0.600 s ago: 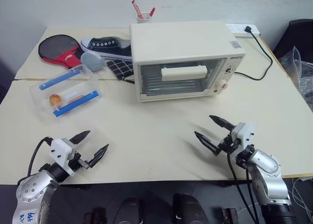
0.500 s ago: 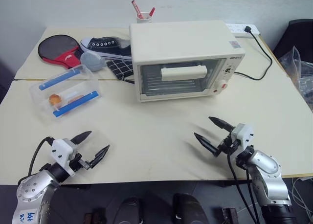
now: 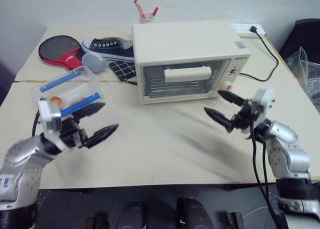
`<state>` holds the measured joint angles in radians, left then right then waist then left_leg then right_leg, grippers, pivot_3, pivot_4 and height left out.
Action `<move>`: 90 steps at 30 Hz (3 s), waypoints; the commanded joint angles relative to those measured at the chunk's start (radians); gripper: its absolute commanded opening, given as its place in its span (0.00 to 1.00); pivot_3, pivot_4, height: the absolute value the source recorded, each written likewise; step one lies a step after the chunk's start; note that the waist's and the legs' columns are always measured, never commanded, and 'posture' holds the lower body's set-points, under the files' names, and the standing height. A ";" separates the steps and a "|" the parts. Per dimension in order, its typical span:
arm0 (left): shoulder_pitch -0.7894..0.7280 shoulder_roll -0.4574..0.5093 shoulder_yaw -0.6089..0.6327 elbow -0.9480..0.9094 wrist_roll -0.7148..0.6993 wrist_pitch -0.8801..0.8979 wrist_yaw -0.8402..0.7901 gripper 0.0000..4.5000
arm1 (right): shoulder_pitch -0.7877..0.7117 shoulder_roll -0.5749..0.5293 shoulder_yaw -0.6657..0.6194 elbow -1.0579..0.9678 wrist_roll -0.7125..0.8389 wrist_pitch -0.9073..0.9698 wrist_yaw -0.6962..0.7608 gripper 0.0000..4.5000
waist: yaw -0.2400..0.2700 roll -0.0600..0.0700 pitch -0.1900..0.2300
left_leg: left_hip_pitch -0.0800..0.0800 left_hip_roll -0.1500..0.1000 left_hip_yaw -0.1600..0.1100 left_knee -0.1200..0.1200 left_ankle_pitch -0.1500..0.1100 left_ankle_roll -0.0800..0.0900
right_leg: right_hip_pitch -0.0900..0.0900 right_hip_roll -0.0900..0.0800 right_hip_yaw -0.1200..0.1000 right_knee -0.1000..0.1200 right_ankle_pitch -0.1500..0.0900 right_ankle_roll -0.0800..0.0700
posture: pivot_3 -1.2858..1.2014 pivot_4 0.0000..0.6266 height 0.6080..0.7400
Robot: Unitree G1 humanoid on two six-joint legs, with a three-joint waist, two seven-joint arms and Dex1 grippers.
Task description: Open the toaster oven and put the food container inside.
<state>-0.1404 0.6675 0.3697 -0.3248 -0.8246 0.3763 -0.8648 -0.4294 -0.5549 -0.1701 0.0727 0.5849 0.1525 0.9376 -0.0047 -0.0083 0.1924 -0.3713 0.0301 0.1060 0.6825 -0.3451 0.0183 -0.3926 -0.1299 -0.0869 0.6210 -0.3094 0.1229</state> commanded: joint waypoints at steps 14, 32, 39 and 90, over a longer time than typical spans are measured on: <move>-0.118 -0.104 -0.111 0.065 0.094 -0.013 0.061 1.00 | -0.144 0.051 0.022 0.033 -0.007 -0.013 0.111 0.99 | -0.001 0.000 0.000 | -0.001 0.000 0.003 0.001 0.000 0.001 | -0.002 -0.001 -0.003 0.000 0.000 0.000 | 0.52 0.24 1.00; -0.360 -0.173 -0.215 0.298 0.170 -0.050 -0.022 0.40 | 0.203 -0.051 0.065 -0.175 -0.127 -0.093 0.174 1.00 | 0.004 0.000 0.000 | 0.000 -0.001 0.004 0.001 0.001 0.001 | -0.001 0.000 -0.003 0.001 0.001 0.001 | 0.52 0.24 1.00; -0.456 -0.262 -0.359 0.470 0.327 -0.134 -0.056 0.00 | 0.217 -0.039 0.065 -0.181 -0.153 -0.127 0.129 1.00 | 0.003 0.000 0.000 | 0.000 -0.001 0.004 0.002 0.001 0.001 | -0.001 0.001 -0.003 0.000 0.001 0.001 | 0.52 0.24 1.00; 0.388 -0.056 0.626 0.363 0.092 0.031 0.328 0.99 | 0.263 0.140 0.172 -0.389 -0.078 -0.232 0.032 1.00 | 0.004 -0.006 -0.003 | 0.000 0.001 0.001 0.000 -0.002 0.001 | 0.000 -0.009 -0.005 -0.002 0.002 0.001 | 0.52 0.24 1.00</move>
<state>0.2719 0.5738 0.9558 0.0472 -0.7031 0.3611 -0.6107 -0.1698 -0.4225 0.0028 -0.2929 0.5036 -0.0500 0.9777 -0.0005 -0.0141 0.1890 -0.3710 0.0309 0.1064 0.6830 -0.3472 0.0194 -0.3926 -0.1395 -0.0925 0.6193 -0.3077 0.1235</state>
